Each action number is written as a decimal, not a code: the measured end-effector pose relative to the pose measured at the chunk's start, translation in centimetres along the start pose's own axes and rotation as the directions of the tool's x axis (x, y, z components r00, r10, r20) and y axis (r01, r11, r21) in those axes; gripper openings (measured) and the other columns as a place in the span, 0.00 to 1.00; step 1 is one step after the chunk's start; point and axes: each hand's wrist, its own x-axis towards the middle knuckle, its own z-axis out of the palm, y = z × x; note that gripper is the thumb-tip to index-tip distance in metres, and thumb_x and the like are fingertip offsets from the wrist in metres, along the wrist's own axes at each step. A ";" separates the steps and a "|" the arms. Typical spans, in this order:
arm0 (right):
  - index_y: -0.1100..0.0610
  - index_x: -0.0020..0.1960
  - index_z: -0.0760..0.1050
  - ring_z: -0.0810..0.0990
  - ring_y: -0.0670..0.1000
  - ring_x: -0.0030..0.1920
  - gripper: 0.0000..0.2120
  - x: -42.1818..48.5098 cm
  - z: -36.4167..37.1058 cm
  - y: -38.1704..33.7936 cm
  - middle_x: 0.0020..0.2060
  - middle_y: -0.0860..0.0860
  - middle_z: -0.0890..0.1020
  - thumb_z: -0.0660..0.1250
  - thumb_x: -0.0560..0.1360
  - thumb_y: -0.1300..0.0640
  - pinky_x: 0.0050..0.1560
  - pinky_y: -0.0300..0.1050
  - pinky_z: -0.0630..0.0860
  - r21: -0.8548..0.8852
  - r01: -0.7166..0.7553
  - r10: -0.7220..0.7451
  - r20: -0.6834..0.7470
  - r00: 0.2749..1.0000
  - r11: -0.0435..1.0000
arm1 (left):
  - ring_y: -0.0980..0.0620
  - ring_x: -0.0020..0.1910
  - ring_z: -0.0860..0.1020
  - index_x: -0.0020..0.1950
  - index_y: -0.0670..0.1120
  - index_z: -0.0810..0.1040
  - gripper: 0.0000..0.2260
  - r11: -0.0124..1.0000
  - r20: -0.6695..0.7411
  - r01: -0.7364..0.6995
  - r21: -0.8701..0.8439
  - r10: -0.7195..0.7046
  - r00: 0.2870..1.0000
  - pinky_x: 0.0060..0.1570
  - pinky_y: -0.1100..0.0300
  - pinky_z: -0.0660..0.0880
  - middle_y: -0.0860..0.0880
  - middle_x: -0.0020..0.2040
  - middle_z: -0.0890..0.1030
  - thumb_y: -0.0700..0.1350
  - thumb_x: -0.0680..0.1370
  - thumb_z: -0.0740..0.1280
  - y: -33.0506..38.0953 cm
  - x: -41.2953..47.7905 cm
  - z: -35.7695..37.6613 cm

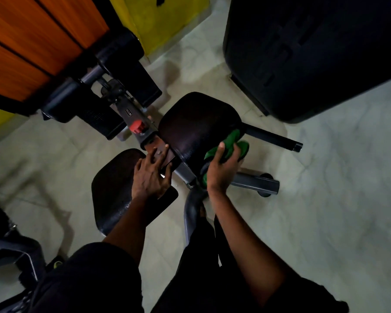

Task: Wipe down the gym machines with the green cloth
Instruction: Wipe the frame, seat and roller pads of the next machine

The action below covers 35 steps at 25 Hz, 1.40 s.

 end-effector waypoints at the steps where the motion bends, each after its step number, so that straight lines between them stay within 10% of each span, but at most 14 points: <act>1: 0.53 0.68 0.73 0.77 0.58 0.61 0.22 0.9 -0.2 -0.8 0.64 0.59 0.76 0.63 0.81 0.41 0.56 0.48 0.78 -0.061 0.132 -0.131 0.026 0.991 0.989 | 0.39 0.70 0.69 0.80 0.58 0.56 0.26 1.000 -0.004 -0.011 0.014 0.011 1.000 0.71 0.43 0.63 0.43 0.75 0.65 0.61 0.82 0.51 0.0 0.0 0.1; 7: 0.45 0.67 0.76 0.72 0.58 0.60 0.21 6.8 0.1 -4.1 0.65 0.54 0.75 0.59 0.79 0.38 0.58 0.56 0.70 -0.625 0.612 -0.453 0.420 0.787 0.484 | 0.42 0.70 0.68 0.80 0.59 0.56 0.26 0.999 -0.037 -0.028 -0.028 0.027 0.999 0.72 0.43 0.63 0.43 0.74 0.66 0.59 0.82 0.55 -0.1 0.0 0.0; 13: 0.49 0.57 0.79 0.71 0.59 0.63 0.16 11.3 3.8 -9.1 0.64 0.55 0.74 0.61 0.76 0.42 0.61 0.59 0.67 -0.716 0.604 -0.340 0.504 0.794 0.349 | 0.42 0.70 0.68 0.80 0.59 0.54 0.27 0.999 -0.032 -0.039 -0.036 0.037 0.999 0.73 0.43 0.60 0.43 0.72 0.68 0.59 0.81 0.57 -0.5 0.2 0.5; 17: 0.50 0.60 0.78 0.72 0.61 0.65 0.20 13.0 4.5 -10.8 0.64 0.57 0.75 0.62 0.76 0.39 0.63 0.59 0.69 -0.714 0.533 -0.166 0.520 0.838 0.454 | 0.42 0.69 0.68 0.80 0.57 0.54 0.28 0.999 -0.038 -0.041 -0.032 0.039 0.998 0.73 0.43 0.59 0.42 0.71 0.70 0.56 0.81 0.58 -0.1 -0.1 -0.1; 25: 0.48 0.64 0.78 0.75 0.60 0.61 0.22 11.0 2.5 -9.6 0.60 0.57 0.78 0.64 0.74 0.41 0.60 0.55 0.72 -0.691 0.619 -0.304 0.539 0.785 0.373 | 0.42 0.72 0.66 0.80 0.61 0.54 0.26 0.993 0.022 -0.002 -0.119 0.004 1.000 0.74 0.42 0.59 0.45 0.76 0.64 0.65 0.81 0.48 0.2 0.0 -0.7; 35: 0.57 0.36 0.74 0.78 0.55 0.38 0.18 18.2 1.1 -10.4 0.32 0.50 0.77 0.69 0.74 0.43 0.36 0.45 0.66 -0.495 0.350 0.034 0.614 0.789 0.795 | 0.50 0.77 0.61 0.77 0.44 0.66 0.30 0.854 0.051 0.125 -0.505 -0.115 0.992 0.72 0.62 0.55 0.45 0.76 0.67 0.58 0.80 0.64 9.2 6.0 -4.5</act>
